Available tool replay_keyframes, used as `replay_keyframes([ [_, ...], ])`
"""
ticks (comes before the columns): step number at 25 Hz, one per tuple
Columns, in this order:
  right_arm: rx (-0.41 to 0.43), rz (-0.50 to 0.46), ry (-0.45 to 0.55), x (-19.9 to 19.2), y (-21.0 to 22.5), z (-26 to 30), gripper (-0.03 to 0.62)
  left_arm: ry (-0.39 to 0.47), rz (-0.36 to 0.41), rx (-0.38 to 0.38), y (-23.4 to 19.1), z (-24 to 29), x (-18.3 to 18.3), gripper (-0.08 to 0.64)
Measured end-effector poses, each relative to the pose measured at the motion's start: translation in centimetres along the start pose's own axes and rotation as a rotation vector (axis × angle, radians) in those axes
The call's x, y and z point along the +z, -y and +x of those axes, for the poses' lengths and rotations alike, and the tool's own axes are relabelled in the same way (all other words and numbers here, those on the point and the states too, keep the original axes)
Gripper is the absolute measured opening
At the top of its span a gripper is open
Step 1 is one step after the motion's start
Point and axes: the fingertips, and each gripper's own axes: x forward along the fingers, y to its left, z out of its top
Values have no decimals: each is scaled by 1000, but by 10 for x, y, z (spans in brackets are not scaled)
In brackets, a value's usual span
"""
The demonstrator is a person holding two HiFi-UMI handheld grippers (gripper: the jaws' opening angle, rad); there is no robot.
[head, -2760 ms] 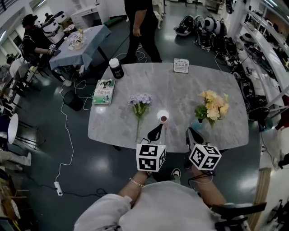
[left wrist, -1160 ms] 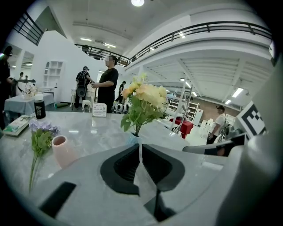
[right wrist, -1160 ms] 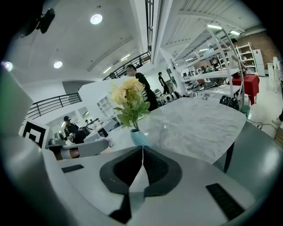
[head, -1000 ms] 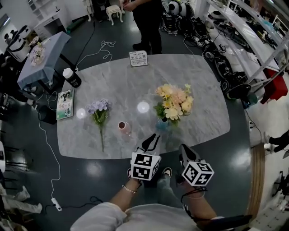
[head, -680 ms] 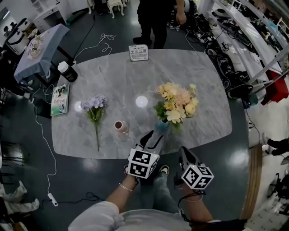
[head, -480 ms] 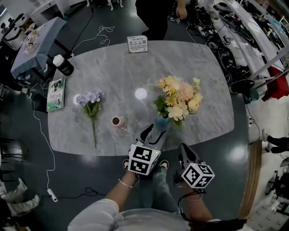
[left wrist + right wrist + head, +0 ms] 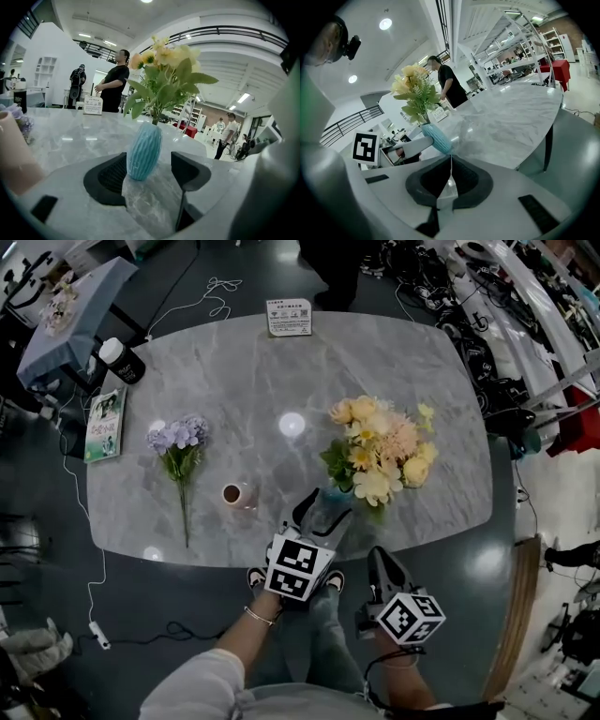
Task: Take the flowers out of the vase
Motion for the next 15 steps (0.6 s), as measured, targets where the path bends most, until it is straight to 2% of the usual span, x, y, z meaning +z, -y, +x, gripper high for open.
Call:
replay_keyframes([
  [7, 27, -6, -19, -2, 2, 9, 11, 22, 19, 11, -8, 17, 3, 299],
  [15, 23, 3, -32, -6, 10, 12, 11, 32, 39, -48, -6, 31, 4, 299],
])
